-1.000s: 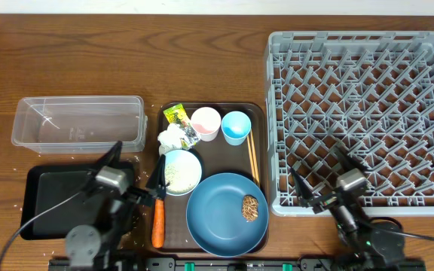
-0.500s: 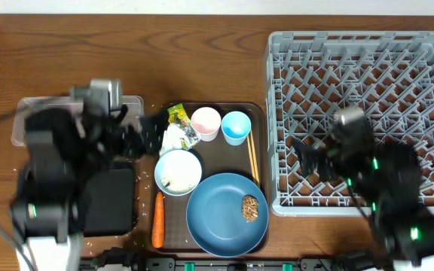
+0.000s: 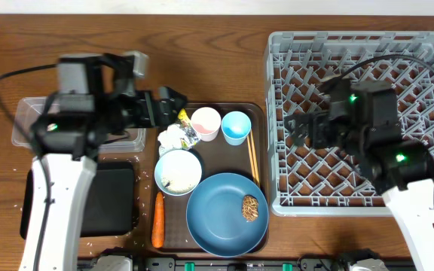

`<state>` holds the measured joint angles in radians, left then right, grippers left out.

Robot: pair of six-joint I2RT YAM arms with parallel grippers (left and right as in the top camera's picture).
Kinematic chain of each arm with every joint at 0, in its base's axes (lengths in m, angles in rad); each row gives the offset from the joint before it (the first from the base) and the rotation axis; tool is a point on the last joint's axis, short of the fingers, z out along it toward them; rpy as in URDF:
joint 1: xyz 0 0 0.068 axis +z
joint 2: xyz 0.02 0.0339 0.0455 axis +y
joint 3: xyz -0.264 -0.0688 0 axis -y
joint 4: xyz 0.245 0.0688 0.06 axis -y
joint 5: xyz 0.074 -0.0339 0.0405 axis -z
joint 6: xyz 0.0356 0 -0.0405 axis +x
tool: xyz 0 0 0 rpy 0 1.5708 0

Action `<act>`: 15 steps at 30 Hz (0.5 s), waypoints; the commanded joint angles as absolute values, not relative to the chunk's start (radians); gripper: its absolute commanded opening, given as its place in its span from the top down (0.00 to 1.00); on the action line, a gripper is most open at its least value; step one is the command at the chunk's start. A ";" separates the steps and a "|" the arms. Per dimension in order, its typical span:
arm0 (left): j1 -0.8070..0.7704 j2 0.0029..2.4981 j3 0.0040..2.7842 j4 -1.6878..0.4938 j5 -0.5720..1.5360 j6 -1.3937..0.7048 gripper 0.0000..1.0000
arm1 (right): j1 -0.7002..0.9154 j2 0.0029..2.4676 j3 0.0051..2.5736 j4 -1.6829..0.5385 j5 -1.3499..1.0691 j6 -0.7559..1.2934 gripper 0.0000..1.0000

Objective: Sort waste into correct bins and load items into the dishwasher rack
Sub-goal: 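Grasp the pink cup on the brown tray with the left gripper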

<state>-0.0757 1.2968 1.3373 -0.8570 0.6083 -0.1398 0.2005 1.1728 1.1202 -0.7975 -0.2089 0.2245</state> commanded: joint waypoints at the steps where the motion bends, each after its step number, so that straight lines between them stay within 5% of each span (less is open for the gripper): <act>1: -0.196 1.335 1.356 -0.883 0.339 -0.152 0.02 | 0.104 1.190 1.143 -0.826 -0.161 0.472 0.01; 5: -0.315 1.412 1.356 -0.891 0.067 -0.156 0.02 | 0.001 1.195 1.143 -0.854 -0.162 0.474 0.01; 12: -0.342 1.577 1.356 -0.855 0.033 -0.231 0.01 | -0.038 1.195 1.143 -0.943 -0.184 0.474 0.01; 15: -0.344 1.640 1.356 -0.818 0.044 -0.231 0.23 | -0.038 1.196 1.142 -0.962 -0.184 0.474 0.01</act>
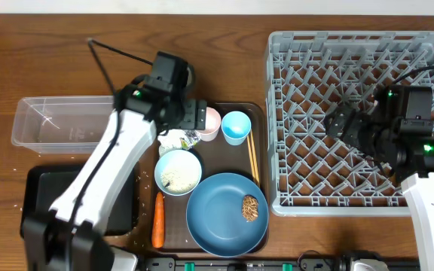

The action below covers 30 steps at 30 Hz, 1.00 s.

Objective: Sort waste into correct bins and load items into the dishwasher rack
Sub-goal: 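Grasp the pink cup on the brown tray with the left gripper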

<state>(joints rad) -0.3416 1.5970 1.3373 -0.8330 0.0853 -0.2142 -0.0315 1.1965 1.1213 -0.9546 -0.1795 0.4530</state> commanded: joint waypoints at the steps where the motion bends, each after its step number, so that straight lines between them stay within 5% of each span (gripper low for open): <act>1: -0.344 1.658 1.356 -0.809 0.050 -0.231 0.31 | -0.038 1.196 1.142 -0.962 -0.184 0.474 0.01; 4: -0.344 1.715 1.356 -0.787 0.079 -0.231 0.44 | -0.038 1.196 1.142 -0.960 -0.183 0.474 0.01; 15: -0.344 1.850 1.356 -0.740 0.127 -0.231 0.46 | -0.038 1.197 1.142 -0.955 -0.179 0.474 0.01; 24: -0.344 1.870 1.356 -0.697 0.127 -0.231 0.91 | -0.038 1.197 1.142 -0.955 -0.156 0.474 0.01; 30: -0.344 1.869 1.356 -0.699 0.152 -0.231 0.92 | -0.038 1.197 1.142 -0.958 -0.154 0.473 0.01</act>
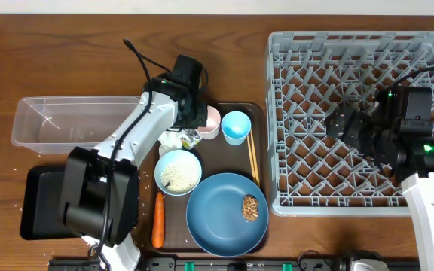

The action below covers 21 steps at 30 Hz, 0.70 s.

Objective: Sort waste into correct bins and load items into the dishwasher rack
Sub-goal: 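Grasp the pink cup on the brown tray with the left gripper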

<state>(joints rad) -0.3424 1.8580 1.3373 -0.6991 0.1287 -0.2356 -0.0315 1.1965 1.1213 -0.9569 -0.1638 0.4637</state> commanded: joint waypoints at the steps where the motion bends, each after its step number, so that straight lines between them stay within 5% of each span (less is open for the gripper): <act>1: -0.345 1.870 1.355 -0.696 0.177 -0.231 0.84 | -0.038 1.197 1.142 -0.958 -0.153 0.473 0.01; 20: -0.360 1.871 1.266 -0.609 0.182 -0.234 0.83 | -0.038 1.197 1.142 -0.973 -0.153 0.470 0.01; 21: -0.358 1.870 1.266 -0.609 0.182 -0.233 0.94 | -0.038 1.197 1.142 -0.978 -0.153 0.470 0.01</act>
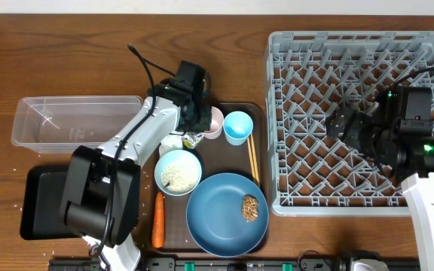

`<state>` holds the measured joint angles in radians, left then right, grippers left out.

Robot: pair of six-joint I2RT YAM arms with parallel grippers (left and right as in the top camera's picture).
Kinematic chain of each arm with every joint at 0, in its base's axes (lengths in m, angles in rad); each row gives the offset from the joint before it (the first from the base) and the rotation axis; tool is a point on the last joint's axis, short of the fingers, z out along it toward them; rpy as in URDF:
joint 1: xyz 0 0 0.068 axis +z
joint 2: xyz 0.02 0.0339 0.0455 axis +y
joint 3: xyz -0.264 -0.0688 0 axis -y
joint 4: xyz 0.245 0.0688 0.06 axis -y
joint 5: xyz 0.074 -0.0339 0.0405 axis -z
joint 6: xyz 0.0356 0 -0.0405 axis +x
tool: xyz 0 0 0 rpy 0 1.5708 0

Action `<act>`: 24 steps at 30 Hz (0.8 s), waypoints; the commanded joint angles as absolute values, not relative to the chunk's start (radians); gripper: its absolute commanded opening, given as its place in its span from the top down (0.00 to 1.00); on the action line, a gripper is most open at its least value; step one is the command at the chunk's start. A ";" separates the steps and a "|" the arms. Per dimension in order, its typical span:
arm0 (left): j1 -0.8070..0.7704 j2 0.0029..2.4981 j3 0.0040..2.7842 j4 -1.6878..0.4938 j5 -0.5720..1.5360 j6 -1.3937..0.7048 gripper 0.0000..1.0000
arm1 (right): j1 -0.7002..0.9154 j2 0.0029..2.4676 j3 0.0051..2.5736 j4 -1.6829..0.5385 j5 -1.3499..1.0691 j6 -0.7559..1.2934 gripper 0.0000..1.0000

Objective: Sort waste into correct bins and load items into the dishwasher rack
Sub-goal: 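Grasp the pink cup on the brown tray with the left gripper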

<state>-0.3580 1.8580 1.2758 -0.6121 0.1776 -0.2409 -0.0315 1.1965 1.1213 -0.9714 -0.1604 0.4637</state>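
Observation:
On the brown tray (211, 245) stand a pale pink cup (215, 120), a light blue cup (236, 126), a white bowl of rice (178, 171) and a blue plate (227, 213) with a food scrap (252, 208). Chopsticks (252, 158), a carrot (157, 220) and a crumpled wrapper (178, 141) lie there too. My left gripper (203, 119) sits over the pink cup's left rim, hiding part of it, and looks open. My right gripper (339, 123) hovers open over the grey dishwasher rack (360, 45), holding nothing.
A clear plastic bin (74, 124) stands left of the tray, with a black bin (40, 207) in front of it. Rice grains are scattered by the tray's left edge. The left arm stretches across the tray's back left corner.
My left gripper has shifted slightly to the right and now covers more of the pink cup. The right arm and all tray items are where they were.
First my left gripper was at the tray's back left corner by the wrapper, and my right gripper hung over the rack's left part. Then the left arm reached to the pink cup and the right drew back. The left gripper has since closed in on the cup.

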 commanded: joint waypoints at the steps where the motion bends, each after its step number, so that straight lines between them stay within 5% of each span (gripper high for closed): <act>1: -0.356 1.866 1.270 -0.612 0.183 -0.234 0.94 | -0.038 1.197 1.142 -0.983 -0.153 0.469 0.01; 13: -0.237 1.618 1.369 -0.737 0.362 -0.242 0.94 | -0.038 1.197 1.142 -0.995 -0.160 0.443 0.01; 19: -0.119 1.536 1.369 -0.737 0.930 -0.164 0.94 | -0.038 1.197 1.142 -0.903 -0.518 0.204 0.01; 24: -0.050 1.537 1.368 -0.729 1.311 -0.127 0.94 | -0.017 1.195 1.143 -0.723 -0.966 0.151 0.13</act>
